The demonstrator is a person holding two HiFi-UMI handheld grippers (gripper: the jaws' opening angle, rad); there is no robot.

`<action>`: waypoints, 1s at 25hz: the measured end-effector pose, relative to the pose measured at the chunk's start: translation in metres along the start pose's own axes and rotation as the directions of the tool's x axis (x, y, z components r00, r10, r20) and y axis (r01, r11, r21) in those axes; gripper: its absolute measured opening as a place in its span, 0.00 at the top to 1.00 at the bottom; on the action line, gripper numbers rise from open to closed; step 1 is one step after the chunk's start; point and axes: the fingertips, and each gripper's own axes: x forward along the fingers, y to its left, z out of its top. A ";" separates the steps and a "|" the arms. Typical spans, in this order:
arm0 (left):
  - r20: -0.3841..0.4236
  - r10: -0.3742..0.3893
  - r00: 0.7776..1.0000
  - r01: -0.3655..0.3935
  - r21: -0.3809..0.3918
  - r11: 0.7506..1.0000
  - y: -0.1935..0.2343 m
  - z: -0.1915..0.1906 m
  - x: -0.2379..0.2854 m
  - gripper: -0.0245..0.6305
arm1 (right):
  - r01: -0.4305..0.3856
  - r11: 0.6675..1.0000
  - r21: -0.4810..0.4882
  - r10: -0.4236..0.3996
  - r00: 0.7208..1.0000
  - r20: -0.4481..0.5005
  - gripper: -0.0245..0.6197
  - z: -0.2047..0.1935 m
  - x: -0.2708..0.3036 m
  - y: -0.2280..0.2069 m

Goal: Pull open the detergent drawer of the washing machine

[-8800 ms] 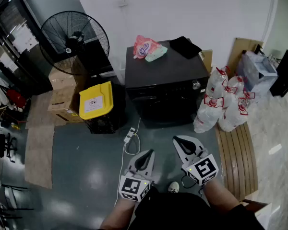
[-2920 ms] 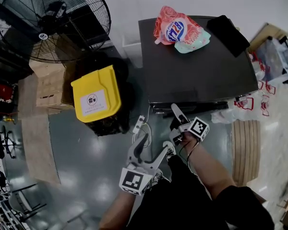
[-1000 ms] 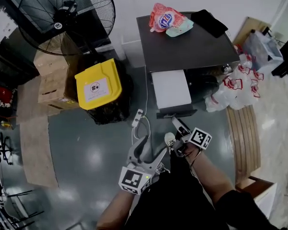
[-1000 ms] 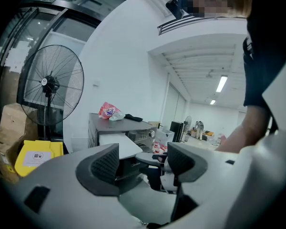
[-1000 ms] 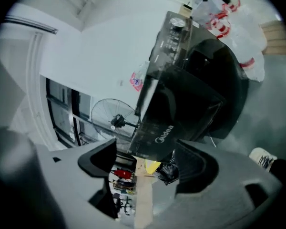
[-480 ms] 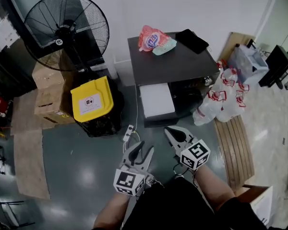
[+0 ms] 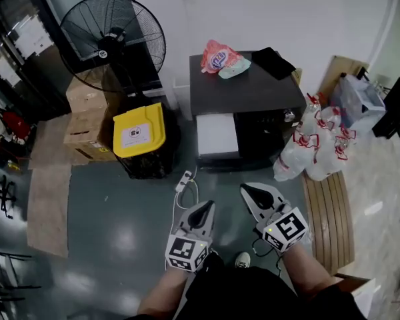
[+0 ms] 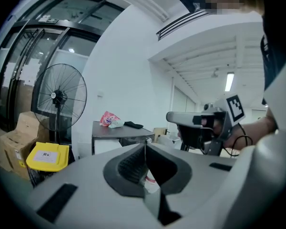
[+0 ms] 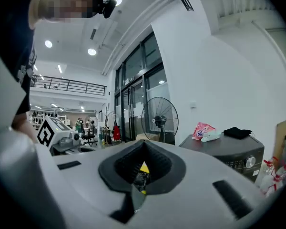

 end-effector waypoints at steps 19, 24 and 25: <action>0.010 0.088 0.996 -0.088 0.015 0.996 -0.083 -0.015 -0.039 0.94 | -0.056 0.998 0.034 0.057 0.998 -0.024 0.96 -0.022 -0.084 0.023; 0.022 0.094 0.995 -0.095 0.020 0.995 -0.087 -0.010 -0.037 0.94 | -0.062 0.997 0.041 0.063 0.998 -0.019 0.96 -0.023 -0.090 0.022; 0.022 0.094 0.995 -0.095 0.022 0.995 -0.089 -0.010 -0.036 0.94 | -0.064 0.997 0.043 0.064 0.998 -0.019 0.96 -0.023 -0.091 0.022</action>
